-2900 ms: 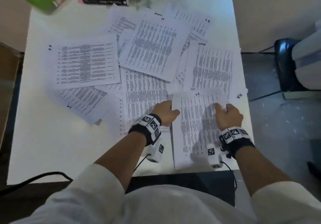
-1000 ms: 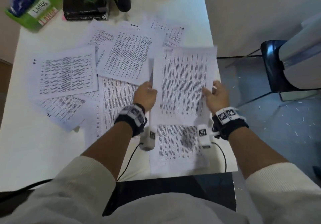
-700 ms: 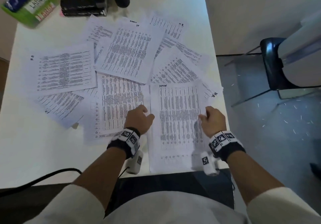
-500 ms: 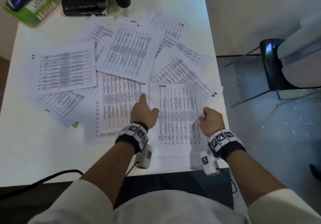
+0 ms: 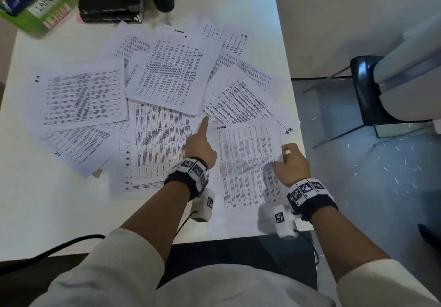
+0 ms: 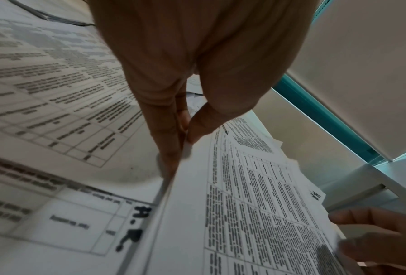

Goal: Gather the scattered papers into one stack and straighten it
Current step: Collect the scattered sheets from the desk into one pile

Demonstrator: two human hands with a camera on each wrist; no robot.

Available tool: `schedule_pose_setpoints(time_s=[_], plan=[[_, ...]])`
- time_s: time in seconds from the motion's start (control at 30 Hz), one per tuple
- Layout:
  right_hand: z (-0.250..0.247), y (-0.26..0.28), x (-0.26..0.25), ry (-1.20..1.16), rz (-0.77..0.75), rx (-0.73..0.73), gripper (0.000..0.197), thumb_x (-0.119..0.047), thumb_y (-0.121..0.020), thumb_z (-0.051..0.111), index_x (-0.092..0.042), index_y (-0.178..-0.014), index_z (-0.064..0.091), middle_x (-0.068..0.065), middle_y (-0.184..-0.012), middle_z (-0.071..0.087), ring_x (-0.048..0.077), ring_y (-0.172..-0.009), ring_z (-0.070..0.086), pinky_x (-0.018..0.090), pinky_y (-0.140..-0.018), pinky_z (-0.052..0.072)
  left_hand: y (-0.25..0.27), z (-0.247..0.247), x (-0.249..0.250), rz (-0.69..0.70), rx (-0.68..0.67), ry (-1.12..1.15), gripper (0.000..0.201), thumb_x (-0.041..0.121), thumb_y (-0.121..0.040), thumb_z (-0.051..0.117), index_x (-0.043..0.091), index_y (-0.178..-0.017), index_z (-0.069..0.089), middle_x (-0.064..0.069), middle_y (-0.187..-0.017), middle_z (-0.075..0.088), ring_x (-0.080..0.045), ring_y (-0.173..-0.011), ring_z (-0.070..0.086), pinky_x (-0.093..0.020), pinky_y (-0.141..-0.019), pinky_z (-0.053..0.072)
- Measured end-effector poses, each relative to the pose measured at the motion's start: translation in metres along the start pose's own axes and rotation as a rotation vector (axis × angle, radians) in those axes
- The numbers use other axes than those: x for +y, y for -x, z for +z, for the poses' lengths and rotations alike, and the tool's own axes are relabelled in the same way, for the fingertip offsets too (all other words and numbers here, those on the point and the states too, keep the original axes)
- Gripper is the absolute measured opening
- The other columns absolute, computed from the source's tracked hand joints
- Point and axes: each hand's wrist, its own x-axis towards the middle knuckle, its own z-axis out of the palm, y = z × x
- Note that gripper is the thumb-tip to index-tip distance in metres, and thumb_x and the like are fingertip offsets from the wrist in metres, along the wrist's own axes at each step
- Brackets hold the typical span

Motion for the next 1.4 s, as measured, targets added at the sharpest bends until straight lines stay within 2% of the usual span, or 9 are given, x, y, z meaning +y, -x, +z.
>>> schedule_pose_setpoints(time_s=[0.17, 0.27, 0.37, 0.57, 0.77, 0.97, 1.1, 1.27, 1.4], plan=[[-0.008, -0.007, 0.003, -0.028, 0.076, 0.182, 0.048, -0.020, -0.086, 0.063, -0.014, -0.131, 0.048, 0.018, -0.123, 0.054, 0.031, -0.101, 0.054, 0.032, -0.082, 0.045, -0.004, -0.002, 0.004, 0.063, -0.047, 0.058, 0.081, -0.001, -0.086, 0.057, 0.033, -0.153, 0.027, -0.007, -0.078, 0.065, -0.017, -0.057, 0.058, -0.034, -0.067, 0.062], [-0.001, -0.008, -0.011, 0.070, -0.051, 0.322, 0.038, -0.029, -0.091, 0.059, -0.014, -0.124, 0.052, 0.021, -0.122, 0.053, 0.038, -0.113, 0.049, 0.047, -0.096, 0.046, -0.016, -0.033, -0.009, 0.004, 0.065, 0.076, 0.044, 0.012, -0.088, 0.057, 0.025, -0.130, 0.057, -0.009, -0.103, 0.071, -0.018, -0.070, 0.068, -0.030, -0.070, 0.061], [0.016, -0.004, -0.046, 0.080, -0.226, 0.299, 0.033, -0.029, -0.093, 0.060, -0.012, -0.121, 0.056, 0.018, -0.121, 0.051, 0.036, -0.115, 0.046, 0.044, -0.097, 0.042, -0.022, -0.073, -0.039, -0.052, 0.171, 0.079, 0.023, 0.017, -0.087, 0.057, 0.020, -0.108, 0.065, -0.007, -0.107, 0.071, -0.020, -0.072, 0.069, -0.028, -0.068, 0.059], [0.067, 0.002, -0.127, 0.075, -0.474, -0.006, 0.042, -0.024, -0.093, 0.061, -0.008, -0.131, 0.054, 0.015, -0.125, 0.051, 0.029, -0.115, 0.051, 0.023, -0.093, 0.033, -0.017, -0.127, -0.100, -0.216, 0.308, -0.129, 0.039, 0.024, -0.087, 0.059, 0.015, -0.124, 0.061, -0.012, -0.125, 0.064, -0.030, -0.115, 0.059, -0.036, -0.096, 0.047], [0.113, 0.003, -0.183, 0.271, -0.274, -0.174, 0.061, -0.039, -0.091, 0.060, -0.006, -0.139, 0.041, 0.017, -0.133, 0.046, 0.032, -0.121, 0.049, 0.040, -0.099, 0.046, -0.016, -0.134, -0.116, -0.193, 0.192, -0.030, 0.062, 0.029, -0.092, 0.058, 0.015, -0.149, 0.039, -0.012, -0.149, 0.046, -0.029, -0.136, 0.044, -0.040, -0.113, 0.036], [0.133, 0.006, -0.199, 0.083, -0.122, -0.096, 0.065, -0.027, -0.089, 0.068, -0.006, -0.142, 0.036, 0.015, -0.123, 0.056, 0.030, -0.106, 0.060, 0.031, -0.080, 0.055, -0.024, -0.134, -0.107, -0.203, 0.137, 0.100, 0.075, 0.033, -0.092, 0.060, 0.016, -0.155, 0.023, -0.014, -0.151, 0.042, -0.029, -0.136, 0.044, -0.033, -0.104, 0.040], [0.125, 0.006, -0.198, -0.003, -0.050, -0.034, 0.032, -0.016, -0.090, 0.066, -0.008, -0.120, 0.058, 0.010, -0.113, 0.067, 0.019, -0.082, 0.058, 0.016, -0.050, 0.035, -0.030, -0.145, -0.112, -0.192, 0.089, 0.103, 0.063, 0.031, -0.094, 0.059, 0.016, -0.151, 0.036, -0.011, -0.146, 0.048, -0.022, -0.122, 0.056, -0.021, -0.082, 0.038], [0.118, 0.012, -0.185, 0.100, -0.043, -0.007, 0.016, -0.011, -0.093, 0.063, -0.010, -0.109, 0.063, 0.008, -0.105, 0.069, 0.018, -0.076, 0.058, 0.021, -0.065, 0.044, -0.026, -0.149, -0.111, -0.154, 0.054, 0.075, 0.056, 0.028, -0.093, 0.060, 0.017, -0.146, 0.044, -0.008, -0.140, 0.055, -0.016, -0.107, 0.058, -0.019, -0.082, 0.036], [0.120, 0.020, -0.176, 0.052, -0.028, 0.056, 0.011, -0.008, -0.093, 0.062, -0.008, -0.104, 0.064, 0.010, -0.101, 0.069, 0.009, -0.059, 0.054, 0.015, -0.047, 0.037, -0.023, -0.141, -0.108, -0.160, 0.056, 0.132, 0.055, 0.026, -0.093, 0.061, 0.018, -0.145, 0.044, -0.004, -0.118, 0.062, -0.010, -0.089, 0.050, -0.019, -0.079, 0.039]])
